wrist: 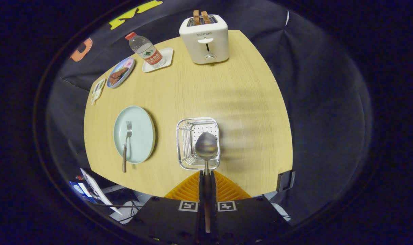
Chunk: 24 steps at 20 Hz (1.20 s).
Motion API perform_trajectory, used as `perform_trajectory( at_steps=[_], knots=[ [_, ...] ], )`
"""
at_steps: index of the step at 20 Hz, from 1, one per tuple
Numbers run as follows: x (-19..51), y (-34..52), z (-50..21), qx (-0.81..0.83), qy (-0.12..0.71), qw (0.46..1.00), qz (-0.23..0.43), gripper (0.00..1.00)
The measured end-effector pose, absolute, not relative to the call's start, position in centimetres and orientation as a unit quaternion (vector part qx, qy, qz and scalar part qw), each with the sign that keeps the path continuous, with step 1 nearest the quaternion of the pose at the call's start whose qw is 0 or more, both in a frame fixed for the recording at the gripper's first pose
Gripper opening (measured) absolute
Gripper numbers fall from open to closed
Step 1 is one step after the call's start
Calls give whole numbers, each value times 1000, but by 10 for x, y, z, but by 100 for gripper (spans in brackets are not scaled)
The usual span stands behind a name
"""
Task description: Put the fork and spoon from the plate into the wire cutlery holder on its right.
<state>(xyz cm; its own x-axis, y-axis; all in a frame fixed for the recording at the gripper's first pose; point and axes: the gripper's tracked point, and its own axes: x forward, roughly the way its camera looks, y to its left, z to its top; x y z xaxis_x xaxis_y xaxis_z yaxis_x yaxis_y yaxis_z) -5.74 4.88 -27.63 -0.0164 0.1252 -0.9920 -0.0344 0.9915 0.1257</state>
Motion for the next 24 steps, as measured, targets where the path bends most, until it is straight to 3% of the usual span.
perform_trajectory(
  at_steps=[6,9,14,19,24],
  knots=[
    [-46,58,-273,58,695,715,58,12],
    [-35,61,-260,57,657,749,63,42],
    [-7,81,-218,55,527,844,85,91],
    [-17,134,-196,62,429,896,97,91],
    [-45,212,-224,68,421,897,118,91]
  ],
)
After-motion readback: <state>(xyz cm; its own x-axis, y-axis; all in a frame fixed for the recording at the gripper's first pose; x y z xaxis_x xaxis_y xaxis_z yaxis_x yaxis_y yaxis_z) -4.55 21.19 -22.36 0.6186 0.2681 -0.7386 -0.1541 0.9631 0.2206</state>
